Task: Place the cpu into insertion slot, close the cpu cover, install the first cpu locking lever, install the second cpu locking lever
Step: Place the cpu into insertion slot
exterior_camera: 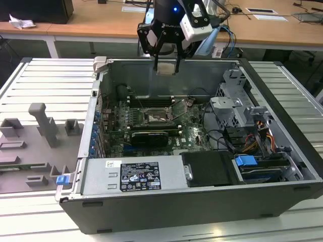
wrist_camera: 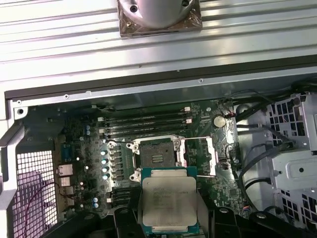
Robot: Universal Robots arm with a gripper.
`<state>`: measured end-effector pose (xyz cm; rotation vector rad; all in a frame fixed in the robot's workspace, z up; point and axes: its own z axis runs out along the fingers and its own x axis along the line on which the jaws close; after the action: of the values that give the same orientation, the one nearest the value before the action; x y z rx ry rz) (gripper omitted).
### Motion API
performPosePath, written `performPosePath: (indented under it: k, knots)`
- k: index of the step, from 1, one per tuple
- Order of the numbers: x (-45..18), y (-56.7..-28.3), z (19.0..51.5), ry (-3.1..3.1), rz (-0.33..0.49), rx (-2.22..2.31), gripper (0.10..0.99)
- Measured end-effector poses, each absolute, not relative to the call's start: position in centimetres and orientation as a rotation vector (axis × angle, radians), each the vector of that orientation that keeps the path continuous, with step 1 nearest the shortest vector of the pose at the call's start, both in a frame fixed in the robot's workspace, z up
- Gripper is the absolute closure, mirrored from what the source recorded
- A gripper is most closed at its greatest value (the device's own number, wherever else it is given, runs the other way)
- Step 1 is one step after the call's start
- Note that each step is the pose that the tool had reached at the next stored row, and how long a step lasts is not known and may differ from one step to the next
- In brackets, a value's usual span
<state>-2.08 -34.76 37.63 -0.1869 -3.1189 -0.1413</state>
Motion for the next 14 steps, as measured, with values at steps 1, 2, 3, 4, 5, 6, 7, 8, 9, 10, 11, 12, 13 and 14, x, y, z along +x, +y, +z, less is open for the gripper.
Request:
performPosePath:
  k: [1,2,3,4,5,6,7,8,9,10,11,12,13,14]
  knots:
    - [-2.08,-34.76,37.57,-3.119,-0.141,-0.188,0.557]
    - [-2.09,-34.76,37.46,-3.118,-0.141,-0.19,0.557]
    - [-2.09,-34.76,37.41,-3.117,-0.141,-0.19,0.557]
    - [-2.08,-34.77,37.37,-3.117,-0.141,-0.19,0.557]
    - [-2.08,-34.77,37.35,-3.117,-0.141,-0.195,0.557]
    - [-2.08,-34.77,37.34,-3.117,-0.141,-0.207,0.557]
    - [-2.08,-34.77,37.33,-3.116,-0.141,-0.219,0.557]
    - [-2.08,-34.77,37.31,-3.116,-0.14,-0.236,0.557]
    - [-2.08,-34.77,37.31,-3.115,-0.137,-0.252,0.557]
    - [-2.08,-34.77,37.31,-3.115,-0.136,-0.257,0.557]
    - [-2.08,-34.77,37.31,-3.115,-0.136,-0.265,0.557]
    - [-2.08,-34.76,37.3,-3.114,-0.135,-0.271,0.557]
    - [-2.08,-34.76,37.29,-3.114,-0.133,-0.278,0.557]
    - [-2.08,-34.76,37.29,-3.114,-0.131,-0.284,0.557]
